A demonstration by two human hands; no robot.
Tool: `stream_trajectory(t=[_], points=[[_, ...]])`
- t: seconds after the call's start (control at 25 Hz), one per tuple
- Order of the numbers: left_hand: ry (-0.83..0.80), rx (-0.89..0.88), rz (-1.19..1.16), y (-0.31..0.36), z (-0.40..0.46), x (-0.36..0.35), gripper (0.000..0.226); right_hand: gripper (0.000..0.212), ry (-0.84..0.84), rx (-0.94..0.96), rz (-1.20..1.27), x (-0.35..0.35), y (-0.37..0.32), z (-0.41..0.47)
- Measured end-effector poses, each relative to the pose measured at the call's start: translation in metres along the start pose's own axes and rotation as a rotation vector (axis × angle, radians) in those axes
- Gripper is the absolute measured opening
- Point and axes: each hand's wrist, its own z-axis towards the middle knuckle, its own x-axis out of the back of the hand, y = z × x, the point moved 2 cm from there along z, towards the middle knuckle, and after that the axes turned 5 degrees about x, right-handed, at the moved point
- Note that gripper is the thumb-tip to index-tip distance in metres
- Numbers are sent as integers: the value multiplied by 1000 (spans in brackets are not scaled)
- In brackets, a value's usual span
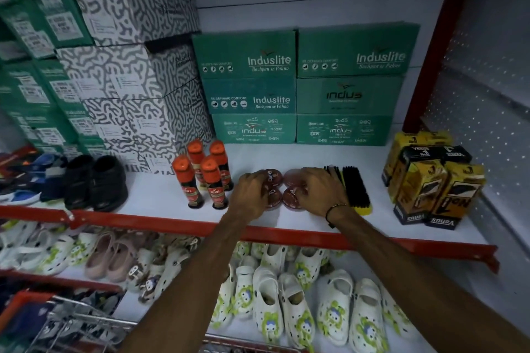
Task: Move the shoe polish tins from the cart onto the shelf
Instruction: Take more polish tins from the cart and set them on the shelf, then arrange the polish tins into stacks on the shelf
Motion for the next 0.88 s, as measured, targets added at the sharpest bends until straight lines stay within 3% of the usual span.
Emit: stream_trajectory(t=[0.2, 0.72, 0.88], points=[[-113, 38, 36, 2, 17, -8, 48, 47, -216, 19, -17, -8, 5, 24], [-70, 7, 69, -3, 26, -14, 44, 43, -157, 26, 14, -17, 11, 34], [85, -75, -6, 10, 21, -13, 33, 44, -50, -36, 155, -6, 22, 30]])
